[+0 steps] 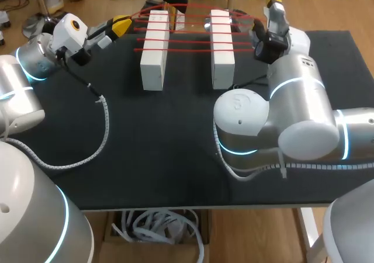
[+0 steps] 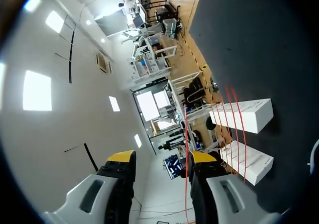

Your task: Grab the tape and strap the tape.

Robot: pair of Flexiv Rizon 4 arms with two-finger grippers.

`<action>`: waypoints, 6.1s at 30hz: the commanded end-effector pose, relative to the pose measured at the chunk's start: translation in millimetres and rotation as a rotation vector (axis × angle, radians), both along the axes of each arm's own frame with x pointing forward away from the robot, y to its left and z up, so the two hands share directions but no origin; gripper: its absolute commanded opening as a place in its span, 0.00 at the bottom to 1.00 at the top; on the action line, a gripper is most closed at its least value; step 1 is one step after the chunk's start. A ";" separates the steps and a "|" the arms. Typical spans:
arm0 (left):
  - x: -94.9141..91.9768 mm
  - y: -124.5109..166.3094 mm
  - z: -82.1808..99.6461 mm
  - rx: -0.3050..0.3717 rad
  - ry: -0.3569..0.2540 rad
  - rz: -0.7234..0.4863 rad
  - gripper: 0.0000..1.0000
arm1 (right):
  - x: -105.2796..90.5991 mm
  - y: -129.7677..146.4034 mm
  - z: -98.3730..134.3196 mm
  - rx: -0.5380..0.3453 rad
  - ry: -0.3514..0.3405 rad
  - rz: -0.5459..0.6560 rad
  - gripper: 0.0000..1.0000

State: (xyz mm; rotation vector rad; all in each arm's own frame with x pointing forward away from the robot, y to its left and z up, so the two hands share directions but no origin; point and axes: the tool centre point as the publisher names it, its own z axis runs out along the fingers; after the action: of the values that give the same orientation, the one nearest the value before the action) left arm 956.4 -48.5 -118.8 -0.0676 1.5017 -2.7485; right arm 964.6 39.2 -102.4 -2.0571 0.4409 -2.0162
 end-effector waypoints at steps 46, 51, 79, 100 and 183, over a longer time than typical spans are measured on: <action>-0.2 -0.1 -0.2 0.000 -0.001 0.001 0.00 | -0.7 -0.9 2.5 0.001 0.011 0.014 0.18; -0.2 -0.1 -0.2 0.000 -0.001 0.001 0.00 | -0.3 0.6 2.2 0.002 0.011 0.018 0.18; -0.2 -0.1 -0.2 0.000 -0.001 0.001 0.00 | 1.6 6.7 2.4 0.006 0.010 0.033 0.20; -0.2 -0.1 -0.2 0.000 -0.001 0.001 0.00 | 0.7 8.4 1.3 -0.011 0.025 0.045 0.00; 0.1 -10.7 19.7 0.861 -0.158 -0.015 0.00 | -1.1 9.1 2.7 -0.059 0.072 0.055 0.00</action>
State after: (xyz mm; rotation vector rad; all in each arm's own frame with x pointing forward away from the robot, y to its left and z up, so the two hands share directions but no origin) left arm 958.7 -58.8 -100.7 0.1654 2.4371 -1.8398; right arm 964.1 49.0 -103.2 -2.1472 0.3389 -1.9584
